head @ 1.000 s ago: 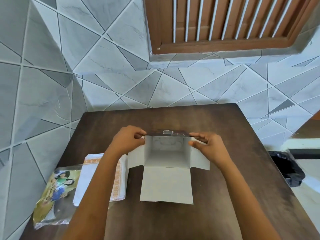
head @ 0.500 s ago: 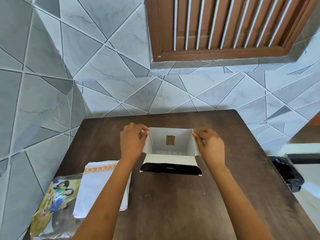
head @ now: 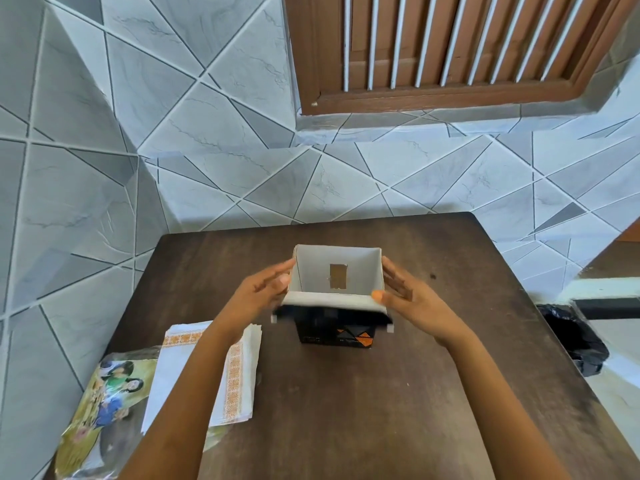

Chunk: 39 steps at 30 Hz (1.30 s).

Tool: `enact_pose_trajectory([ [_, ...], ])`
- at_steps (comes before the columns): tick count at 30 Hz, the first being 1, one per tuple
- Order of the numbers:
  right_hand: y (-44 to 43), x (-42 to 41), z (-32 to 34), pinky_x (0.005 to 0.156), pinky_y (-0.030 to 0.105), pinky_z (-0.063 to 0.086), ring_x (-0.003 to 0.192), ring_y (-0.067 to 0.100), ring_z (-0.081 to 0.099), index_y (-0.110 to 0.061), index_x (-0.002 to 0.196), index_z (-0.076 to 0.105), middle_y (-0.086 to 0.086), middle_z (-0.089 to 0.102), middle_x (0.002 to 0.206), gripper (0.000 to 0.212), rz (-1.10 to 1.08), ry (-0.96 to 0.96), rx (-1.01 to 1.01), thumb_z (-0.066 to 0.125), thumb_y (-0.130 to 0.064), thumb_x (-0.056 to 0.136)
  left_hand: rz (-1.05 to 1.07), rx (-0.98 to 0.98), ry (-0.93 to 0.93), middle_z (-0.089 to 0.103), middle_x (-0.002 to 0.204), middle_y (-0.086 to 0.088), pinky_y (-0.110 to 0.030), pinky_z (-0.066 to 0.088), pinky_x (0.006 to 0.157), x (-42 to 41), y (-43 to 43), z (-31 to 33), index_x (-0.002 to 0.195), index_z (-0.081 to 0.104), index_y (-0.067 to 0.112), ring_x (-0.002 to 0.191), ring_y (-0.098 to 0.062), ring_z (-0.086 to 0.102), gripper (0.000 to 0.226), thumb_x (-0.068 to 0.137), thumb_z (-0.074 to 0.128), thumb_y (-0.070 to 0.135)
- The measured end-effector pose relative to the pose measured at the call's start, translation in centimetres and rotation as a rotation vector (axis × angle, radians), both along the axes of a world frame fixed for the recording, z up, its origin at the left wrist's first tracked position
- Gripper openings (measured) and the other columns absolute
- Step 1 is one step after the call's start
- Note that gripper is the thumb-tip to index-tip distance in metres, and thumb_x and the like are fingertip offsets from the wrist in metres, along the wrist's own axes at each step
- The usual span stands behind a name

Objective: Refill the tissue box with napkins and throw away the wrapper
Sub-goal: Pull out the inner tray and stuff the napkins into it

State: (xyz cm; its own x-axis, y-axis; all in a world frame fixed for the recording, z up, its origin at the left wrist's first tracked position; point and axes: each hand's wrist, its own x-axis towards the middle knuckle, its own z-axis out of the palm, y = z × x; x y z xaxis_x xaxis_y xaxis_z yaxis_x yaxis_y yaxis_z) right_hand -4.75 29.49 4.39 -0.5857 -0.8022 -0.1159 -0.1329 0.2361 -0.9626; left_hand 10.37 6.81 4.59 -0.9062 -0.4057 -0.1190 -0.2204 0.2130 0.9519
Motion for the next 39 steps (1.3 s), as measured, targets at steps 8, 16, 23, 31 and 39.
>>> enact_pose_trajectory([
  [8,-0.6,0.4,-2.3,0.098,0.010,0.031,0.119,-0.002,0.040,-0.044,0.133,0.009,-0.021,0.033,0.134,0.090,-0.087,0.274,0.042,0.073,-0.018,0.076,0.027,-0.223,-0.080,0.046,0.143,0.004,-0.039,0.044,0.103,-0.5,0.8,-1.2,0.139,0.033,0.038,0.124,-0.022,0.052,0.076,0.078,0.072,0.015],
  [16,-1.4,0.5,-2.1,0.100,0.032,0.042,0.118,0.013,0.050,-0.027,0.145,0.007,-0.004,0.045,0.139,0.087,-0.114,0.374,0.089,0.066,-0.017,0.083,0.111,-0.349,-0.088,0.045,0.145,-0.003,-0.041,0.041,0.104,-1.5,1.8,-1.5,0.143,0.030,0.030,0.127,-0.028,0.050,0.074,0.082,0.069,0.012],
  [23,-1.9,-0.1,-1.5,0.117,0.048,0.003,0.146,0.027,0.002,-0.016,0.147,0.008,0.008,0.008,0.158,0.085,-0.109,0.651,0.394,0.060,-0.040,0.084,0.222,-0.315,-0.093,0.046,0.144,0.000,-0.045,0.039,0.106,-0.3,2.7,-1.1,0.138,0.039,0.031,0.130,-0.023,0.047,0.067,0.080,0.071,0.022],
  [31,-4.3,4.8,3.9,0.118,0.038,0.009,0.144,0.021,0.017,-0.021,0.141,0.031,0.002,0.025,0.154,0.063,-0.068,0.683,0.210,0.055,-0.040,0.087,0.454,-0.373,-0.095,0.056,0.133,0.004,-0.026,0.042,0.096,6.3,2.2,0.5,0.125,0.055,0.026,0.115,-0.007,0.052,0.040,0.086,0.064,0.025],
  [39,-9.8,14.8,3.4,0.110,0.030,0.031,0.134,0.012,0.039,-0.030,0.141,0.026,-0.008,0.035,0.149,0.063,0.234,0.483,0.071,0.055,-0.042,0.086,0.807,-0.305,-0.264,0.067,0.110,-0.006,-0.028,0.050,0.084,15.3,-2.7,-2.0,0.112,0.065,0.011,0.095,-0.020,0.063,0.031,0.082,0.068,0.018],
])
